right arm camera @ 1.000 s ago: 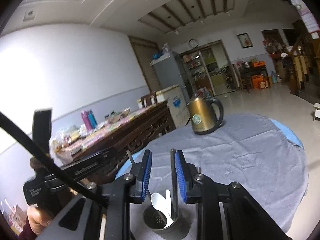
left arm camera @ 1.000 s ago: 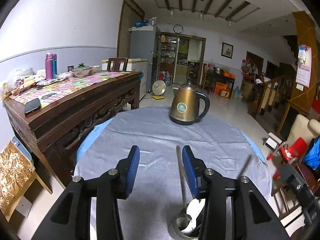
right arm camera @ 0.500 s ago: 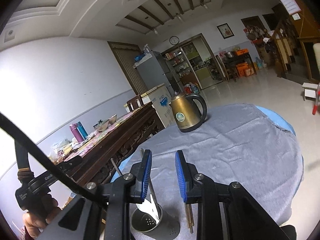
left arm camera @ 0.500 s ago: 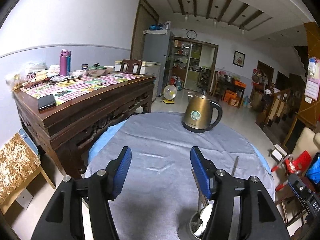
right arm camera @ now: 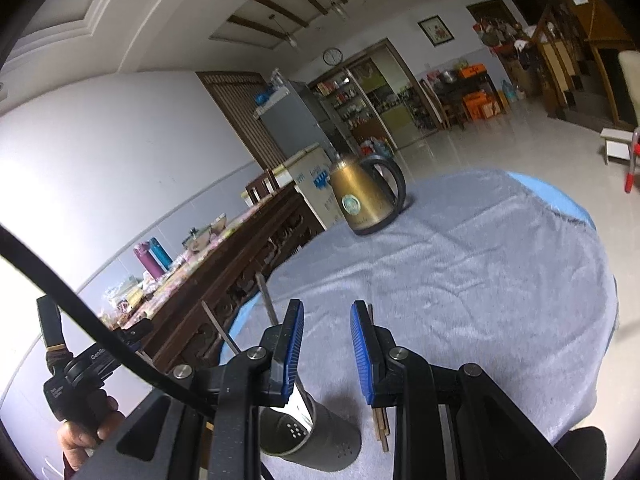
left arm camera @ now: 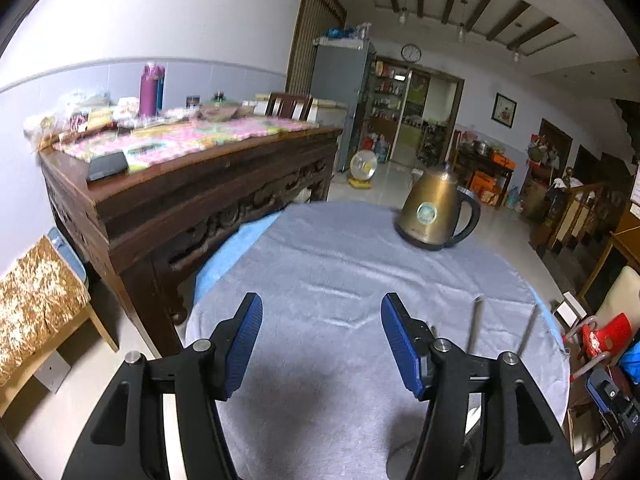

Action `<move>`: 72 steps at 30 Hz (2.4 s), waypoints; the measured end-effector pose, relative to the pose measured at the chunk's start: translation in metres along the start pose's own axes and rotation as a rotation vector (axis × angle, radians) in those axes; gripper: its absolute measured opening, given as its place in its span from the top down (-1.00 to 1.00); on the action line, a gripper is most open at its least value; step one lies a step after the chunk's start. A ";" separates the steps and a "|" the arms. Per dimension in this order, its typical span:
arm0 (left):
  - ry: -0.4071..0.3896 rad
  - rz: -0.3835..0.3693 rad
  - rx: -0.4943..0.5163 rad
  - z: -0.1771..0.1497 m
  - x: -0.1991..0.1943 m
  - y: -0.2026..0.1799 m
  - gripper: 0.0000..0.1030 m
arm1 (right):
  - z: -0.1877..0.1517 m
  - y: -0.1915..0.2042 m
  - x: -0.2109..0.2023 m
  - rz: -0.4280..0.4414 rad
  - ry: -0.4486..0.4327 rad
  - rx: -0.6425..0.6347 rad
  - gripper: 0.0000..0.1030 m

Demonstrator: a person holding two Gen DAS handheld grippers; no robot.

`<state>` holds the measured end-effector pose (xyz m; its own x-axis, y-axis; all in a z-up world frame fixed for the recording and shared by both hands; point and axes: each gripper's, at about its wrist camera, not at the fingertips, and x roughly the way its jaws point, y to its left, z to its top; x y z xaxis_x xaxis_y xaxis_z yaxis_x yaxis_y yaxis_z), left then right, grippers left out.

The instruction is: Organize utensils

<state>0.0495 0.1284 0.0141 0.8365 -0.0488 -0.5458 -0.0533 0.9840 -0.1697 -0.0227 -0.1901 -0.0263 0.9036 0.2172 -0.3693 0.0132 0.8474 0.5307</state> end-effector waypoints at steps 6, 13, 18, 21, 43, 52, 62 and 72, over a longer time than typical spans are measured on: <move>0.104 0.010 -0.005 -0.019 0.045 0.007 -0.22 | -0.010 -0.019 0.028 -0.022 0.088 0.040 0.49; 0.225 0.021 -0.003 -0.043 0.104 0.013 -0.22 | -0.032 -0.049 0.081 -0.035 0.252 0.098 0.49; 0.290 0.025 0.005 -0.055 0.135 0.016 -0.22 | -0.042 -0.068 0.120 -0.047 0.350 0.131 0.49; 0.315 0.022 0.009 -0.059 0.146 0.017 -0.22 | -0.040 -0.074 0.142 -0.053 0.389 0.131 0.49; 0.362 -0.126 0.178 -0.040 0.206 -0.046 -0.22 | -0.029 -0.048 0.291 -0.134 0.599 -0.135 0.69; 0.449 -0.250 0.303 -0.050 0.242 -0.114 -0.22 | -0.012 -0.080 0.275 -0.201 0.578 -0.130 0.82; 0.501 -0.311 0.352 -0.065 0.254 -0.146 0.21 | 0.009 -0.095 0.265 -0.130 0.560 -0.083 0.67; 0.500 -0.345 0.375 -0.052 0.257 -0.127 0.94 | 0.009 -0.069 0.303 -0.126 0.651 -0.209 0.04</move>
<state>0.2426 -0.0183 -0.1471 0.4168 -0.3518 -0.8382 0.4353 0.8867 -0.1557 0.2537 -0.1874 -0.1685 0.4587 0.3024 -0.8356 -0.0407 0.9465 0.3202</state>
